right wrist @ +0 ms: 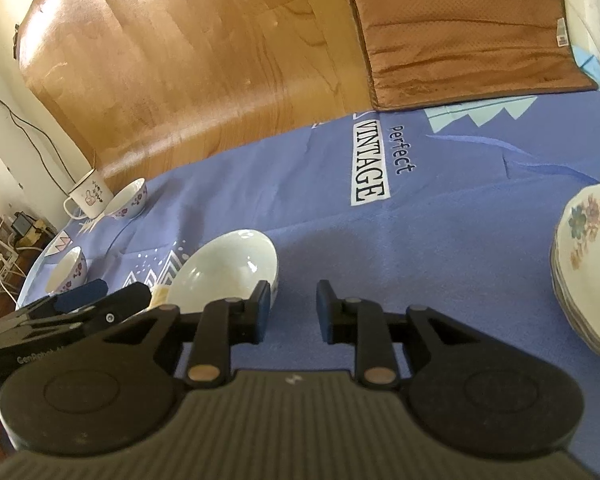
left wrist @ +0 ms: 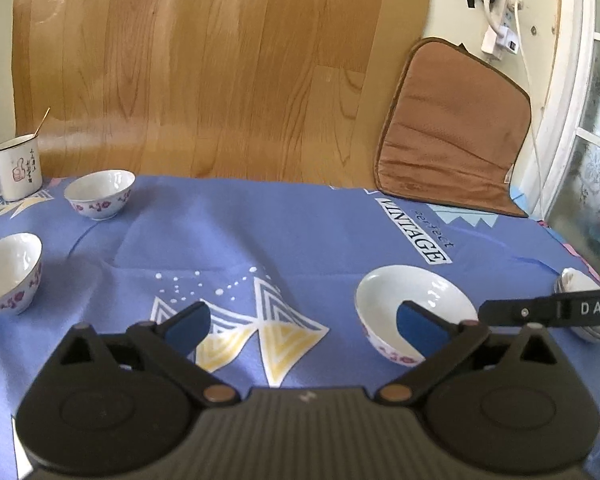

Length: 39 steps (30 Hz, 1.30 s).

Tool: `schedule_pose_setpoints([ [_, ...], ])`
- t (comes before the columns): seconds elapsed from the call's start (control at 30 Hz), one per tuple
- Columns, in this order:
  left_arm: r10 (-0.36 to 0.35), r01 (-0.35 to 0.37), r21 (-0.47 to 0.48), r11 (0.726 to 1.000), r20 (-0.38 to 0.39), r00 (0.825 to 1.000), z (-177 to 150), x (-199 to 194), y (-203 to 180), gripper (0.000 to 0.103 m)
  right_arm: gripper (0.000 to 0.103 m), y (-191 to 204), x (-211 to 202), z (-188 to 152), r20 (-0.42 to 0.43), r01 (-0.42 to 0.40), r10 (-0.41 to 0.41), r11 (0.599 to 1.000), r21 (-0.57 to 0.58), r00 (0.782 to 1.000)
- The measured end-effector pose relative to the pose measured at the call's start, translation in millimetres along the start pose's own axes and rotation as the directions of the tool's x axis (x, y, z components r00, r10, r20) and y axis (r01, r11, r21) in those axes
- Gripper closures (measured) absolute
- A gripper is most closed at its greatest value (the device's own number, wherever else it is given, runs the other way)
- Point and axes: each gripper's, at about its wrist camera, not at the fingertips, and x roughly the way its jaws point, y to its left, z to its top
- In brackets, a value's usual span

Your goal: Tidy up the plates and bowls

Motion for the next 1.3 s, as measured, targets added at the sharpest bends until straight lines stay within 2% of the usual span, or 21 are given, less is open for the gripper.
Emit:
schedule_pose_setpoints([
  [0.17,-0.017,0.017,-0.036,0.999,-0.005,1.0,5,0,8,0.001,0.075,4,0,0,0.003,-0.007,0.007,1.0,-0.017,1.0],
  [0.3,-0.047,0.045,-0.056,0.997,-0.029,0.998,9,3,9,0.014,0.075,8,1,0,0.016,-0.008,0.008,0.999,-0.041,1.0],
  [0.47,-0.09,0.084,-0.071,0.994,-0.084,0.992,12,16,2,0.039,0.075,12,8,-2,0.013,-0.03,0.03,0.999,-0.035,0.999],
  [0.6,-0.114,0.106,-0.067,0.992,-0.126,0.986,14,28,-6,0.055,0.078,14,17,-3,-0.009,-0.05,0.05,0.999,-0.019,0.999],
  [0.67,-0.136,0.124,-0.083,0.989,-0.171,0.976,12,39,-8,0.072,0.083,14,21,-4,-0.018,-0.048,0.048,0.999,-0.014,0.999],
  [0.77,-0.203,0.176,-0.132,0.975,-0.232,0.951,6,51,-9,0.088,0.092,13,20,-5,-0.015,-0.045,0.045,0.999,-0.019,0.999],
  [0.87,-0.208,0.186,-0.115,0.976,-0.226,0.952,6,50,-19,0.088,0.094,12,14,-5,0.006,-0.016,0.016,0.999,-0.045,1.0],
  [1.0,-0.239,0.228,-0.078,0.971,-0.213,0.947,18,51,-44,0.088,0.095,-1,-3,0,0.077,0.02,-0.016,0.999,-0.045,0.997],
  [1.13,-0.285,0.282,-0.047,0.958,-0.226,0.931,29,64,-76,0.088,0.095,-25,-23,6,0.131,0.062,-0.059,0.998,-0.017,0.99],
  [1.3,-0.311,0.321,-0.006,0.947,-0.271,0.911,30,85,-115,0.087,0.095,-53,-36,7,0.152,0.132,-0.133,0.991,0.018,0.979],
])
